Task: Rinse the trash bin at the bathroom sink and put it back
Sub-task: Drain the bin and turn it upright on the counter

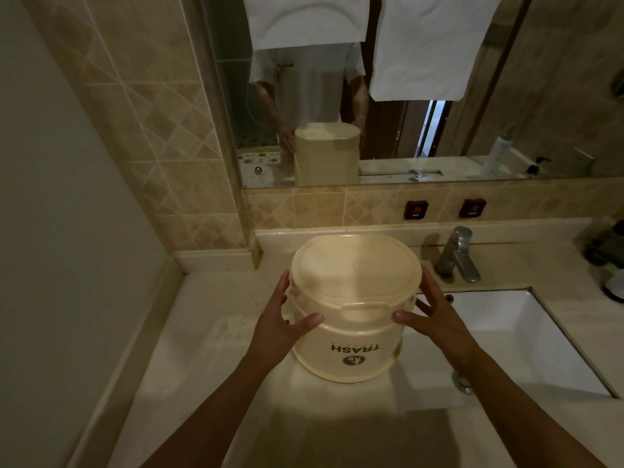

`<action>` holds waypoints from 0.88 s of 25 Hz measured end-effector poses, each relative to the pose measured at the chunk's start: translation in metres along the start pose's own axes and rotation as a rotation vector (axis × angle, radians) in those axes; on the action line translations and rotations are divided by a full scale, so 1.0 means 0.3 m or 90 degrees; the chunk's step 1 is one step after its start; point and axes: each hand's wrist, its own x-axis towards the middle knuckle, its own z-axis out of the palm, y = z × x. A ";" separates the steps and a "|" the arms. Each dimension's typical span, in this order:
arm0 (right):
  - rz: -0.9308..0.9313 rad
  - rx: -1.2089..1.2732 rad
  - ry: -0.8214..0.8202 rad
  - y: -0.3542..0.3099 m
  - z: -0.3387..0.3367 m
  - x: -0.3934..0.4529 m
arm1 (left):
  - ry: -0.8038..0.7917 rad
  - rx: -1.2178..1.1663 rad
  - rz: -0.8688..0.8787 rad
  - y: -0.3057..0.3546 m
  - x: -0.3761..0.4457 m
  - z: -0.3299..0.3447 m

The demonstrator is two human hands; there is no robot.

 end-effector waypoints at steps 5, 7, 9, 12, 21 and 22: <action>0.047 0.006 0.032 0.031 -0.012 -0.010 | 0.021 0.008 -0.027 -0.021 -0.010 -0.006; 0.055 0.030 0.061 0.041 -0.008 -0.012 | 0.045 -0.016 -0.038 -0.039 -0.013 -0.005; 0.055 0.045 0.081 0.050 -0.007 -0.015 | 0.063 -0.038 -0.052 -0.058 -0.012 -0.005; 0.070 0.053 0.088 0.058 -0.011 -0.019 | 0.067 -0.032 -0.060 -0.066 -0.011 -0.005; 0.107 0.052 0.099 0.080 -0.007 -0.013 | 0.080 -0.013 -0.066 -0.101 0.009 0.000; 0.109 0.053 0.102 0.079 -0.007 -0.009 | 0.080 -0.009 -0.065 -0.105 0.014 0.001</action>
